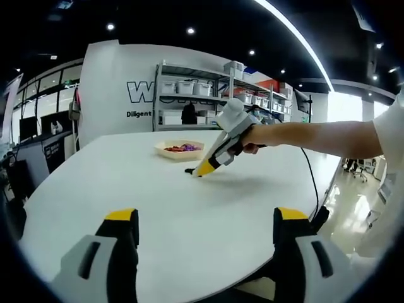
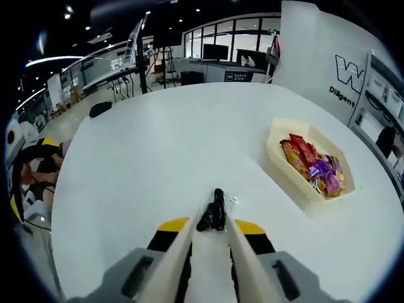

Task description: Place the target food into the container with the food tongs after gripping and lifting it, then release it inside without dropping or visibly crushing the food.

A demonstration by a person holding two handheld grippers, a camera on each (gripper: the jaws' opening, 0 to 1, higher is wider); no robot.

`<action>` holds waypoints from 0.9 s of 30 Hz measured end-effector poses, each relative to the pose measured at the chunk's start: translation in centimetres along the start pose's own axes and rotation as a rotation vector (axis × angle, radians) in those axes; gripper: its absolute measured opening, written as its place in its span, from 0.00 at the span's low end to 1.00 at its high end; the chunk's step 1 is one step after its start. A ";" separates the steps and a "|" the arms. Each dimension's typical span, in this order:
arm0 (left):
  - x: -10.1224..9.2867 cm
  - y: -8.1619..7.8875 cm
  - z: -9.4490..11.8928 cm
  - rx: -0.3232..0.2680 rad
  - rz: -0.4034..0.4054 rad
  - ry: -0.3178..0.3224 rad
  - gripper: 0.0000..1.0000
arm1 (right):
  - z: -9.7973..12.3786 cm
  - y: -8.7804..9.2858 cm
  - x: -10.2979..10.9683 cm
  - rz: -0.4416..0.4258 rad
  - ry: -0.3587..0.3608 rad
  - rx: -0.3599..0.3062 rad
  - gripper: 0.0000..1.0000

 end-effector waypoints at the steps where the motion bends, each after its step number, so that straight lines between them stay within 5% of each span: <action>1: 0.0 0.1 0.0 0.001 0.002 0.000 0.87 | 0.0 0.1 0.0 -0.101 0.007 0.001 0.14; 27: -0.6 0.0 -0.3 -0.008 0.007 0.019 0.86 | 3.1 0.2 -1.2 -0.170 0.022 -0.086 0.14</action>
Point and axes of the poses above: the point that each gripper's makers call its tool centre point, and the gripper's own axes: z roughly backward along the fingers, x roughly to its left, y roughly out of its underside, the point moved 1 cm from there along z, roughly backward along the fingers, and after that the axes turned 1 degree about -y, right-handed, at the moved point
